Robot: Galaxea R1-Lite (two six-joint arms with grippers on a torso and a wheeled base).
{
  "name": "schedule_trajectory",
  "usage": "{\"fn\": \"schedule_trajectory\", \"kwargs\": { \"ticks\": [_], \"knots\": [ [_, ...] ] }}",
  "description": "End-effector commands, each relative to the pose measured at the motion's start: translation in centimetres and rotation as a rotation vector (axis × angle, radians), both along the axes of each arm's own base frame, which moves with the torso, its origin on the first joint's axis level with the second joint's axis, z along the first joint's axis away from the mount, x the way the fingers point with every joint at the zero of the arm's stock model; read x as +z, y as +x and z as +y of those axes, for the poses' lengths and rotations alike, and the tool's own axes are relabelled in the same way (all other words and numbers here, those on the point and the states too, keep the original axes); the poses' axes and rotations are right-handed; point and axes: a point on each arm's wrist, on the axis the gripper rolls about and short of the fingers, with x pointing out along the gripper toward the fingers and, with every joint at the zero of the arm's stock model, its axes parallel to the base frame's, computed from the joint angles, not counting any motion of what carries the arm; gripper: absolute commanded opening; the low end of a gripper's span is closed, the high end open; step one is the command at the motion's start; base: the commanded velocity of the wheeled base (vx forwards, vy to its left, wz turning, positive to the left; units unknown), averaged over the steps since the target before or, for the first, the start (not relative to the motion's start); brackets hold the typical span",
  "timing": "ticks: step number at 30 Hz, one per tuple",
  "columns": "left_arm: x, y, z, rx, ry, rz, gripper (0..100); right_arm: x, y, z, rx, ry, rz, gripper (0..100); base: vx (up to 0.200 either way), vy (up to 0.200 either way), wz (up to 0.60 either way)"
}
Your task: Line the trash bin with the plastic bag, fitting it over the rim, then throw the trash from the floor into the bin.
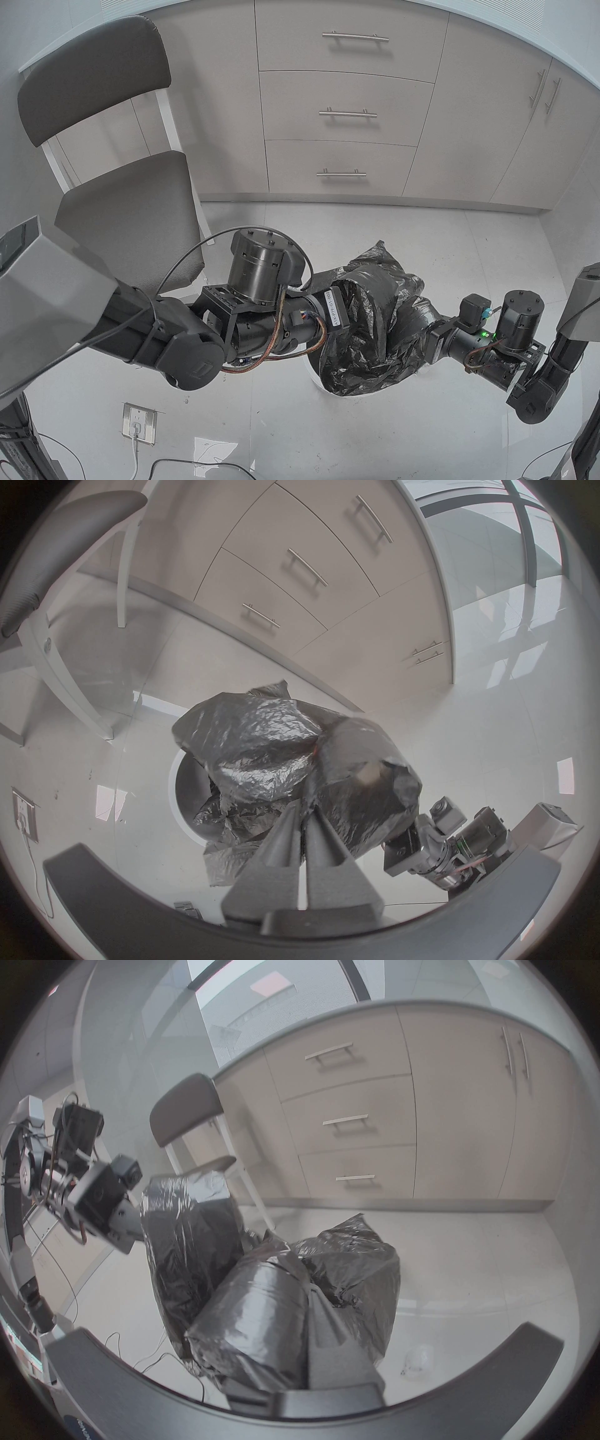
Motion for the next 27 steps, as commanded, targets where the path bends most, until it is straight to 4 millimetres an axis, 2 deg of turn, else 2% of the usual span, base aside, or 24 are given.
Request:
{"fn": "schedule_trajectory", "kwargs": {
  "ticks": [1,9,18,24,27],
  "knots": [
    [-1.2,0.4,0.4,0.014,0.017,0.018,0,-1.8,0.0,0.5,0.014,-0.022,0.052,0,0.0,0.0,0.0],
    [-2.3,0.5,0.9,0.026,0.025,0.025,0,-2.4,0.0,0.7,0.02,-0.032,0.073,0,0.0,0.0,0.0],
    [-0.6,0.3,2.2,0.05,-0.01,-0.016,0,-3.1,-0.3,2.0,0.031,0.02,0.121,0,0.0,0.0,0.0],
    [-0.8,1.0,3.5,0.089,-0.001,-0.009,0,-4.1,0.7,3.1,-0.028,0.051,0.138,0,0.0,0.0,0.0],
    [-0.9,1.2,3.8,0.099,0.001,-0.007,0,-3.9,1.2,3.5,-0.051,0.063,0.12,0,0.0,0.0,0.0]
  ]
}}
